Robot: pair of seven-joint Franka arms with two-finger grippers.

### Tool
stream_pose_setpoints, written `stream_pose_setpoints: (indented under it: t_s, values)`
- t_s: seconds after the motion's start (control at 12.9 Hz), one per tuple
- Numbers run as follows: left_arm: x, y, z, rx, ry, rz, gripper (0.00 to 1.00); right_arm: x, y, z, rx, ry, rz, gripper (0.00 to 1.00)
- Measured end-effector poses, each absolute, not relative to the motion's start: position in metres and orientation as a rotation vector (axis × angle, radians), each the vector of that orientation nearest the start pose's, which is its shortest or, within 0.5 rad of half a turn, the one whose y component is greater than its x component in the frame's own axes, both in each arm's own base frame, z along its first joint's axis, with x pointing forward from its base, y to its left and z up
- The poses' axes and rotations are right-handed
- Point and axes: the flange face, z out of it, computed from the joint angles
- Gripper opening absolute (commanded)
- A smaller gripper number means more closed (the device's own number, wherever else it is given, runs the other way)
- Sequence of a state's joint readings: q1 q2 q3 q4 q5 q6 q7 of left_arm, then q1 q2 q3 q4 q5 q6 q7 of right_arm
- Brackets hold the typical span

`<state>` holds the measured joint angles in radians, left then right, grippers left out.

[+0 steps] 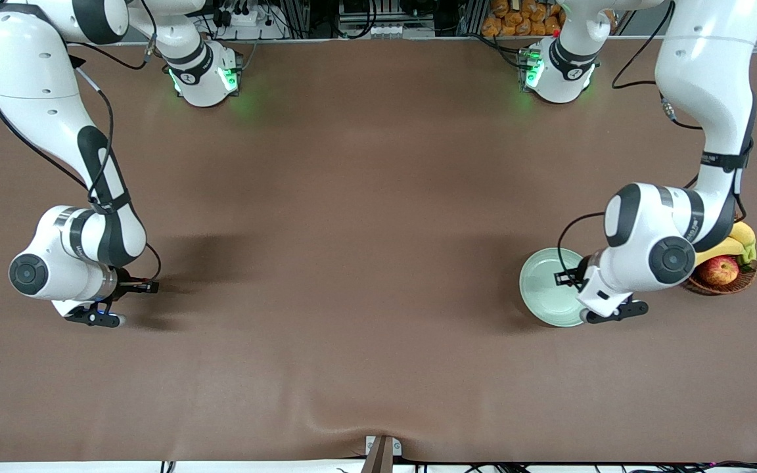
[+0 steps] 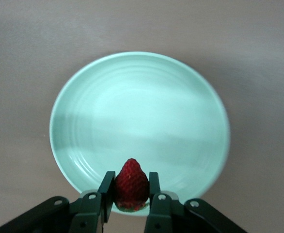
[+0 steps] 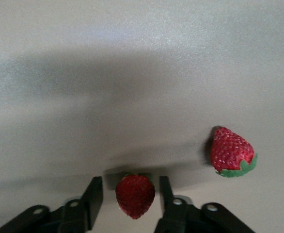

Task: Collect all strawberries into plate
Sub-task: 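Open the left gripper over the plate while the right gripper carries another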

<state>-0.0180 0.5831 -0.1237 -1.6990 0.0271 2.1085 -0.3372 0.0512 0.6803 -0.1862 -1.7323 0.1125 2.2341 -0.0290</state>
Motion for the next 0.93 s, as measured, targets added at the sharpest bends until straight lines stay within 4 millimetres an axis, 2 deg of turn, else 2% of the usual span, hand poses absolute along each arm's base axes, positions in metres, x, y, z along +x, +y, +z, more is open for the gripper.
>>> stream_pose_setpoints:
  t_s: [0.08,0.15,0.23,0.31,0.62,0.77,0.93]
  values:
    - [0.650,-0.080,0.227,-3.122,-0.315,0.283,0.11,0.645,-0.076,0.181,-3.145,0.232,0.263,0.07]
    - [0.647,-0.081,0.208,-3.127,-0.316,0.278,0.29,0.645,-0.076,0.181,-3.146,0.215,0.262,0.00]
    - [0.642,-0.084,0.191,-3.135,-0.311,0.265,0.63,0.645,-0.076,0.181,-3.146,0.197,0.262,0.00]
    - [0.639,-0.085,0.182,-3.140,-0.309,0.248,1.00,0.645,-0.076,0.181,-3.145,0.176,0.262,0.00]
    - [0.639,-0.084,0.191,-3.143,-0.310,0.226,1.00,0.648,-0.072,0.188,-3.140,0.084,0.240,0.00]
    - [0.643,-0.086,0.212,-3.149,-0.305,0.190,1.00,0.656,-0.049,0.207,-3.123,0.028,0.187,0.00]
    - [0.645,-0.092,0.251,-3.151,-0.288,0.164,1.00,0.662,-0.010,0.230,-3.091,-0.059,0.129,0.00]
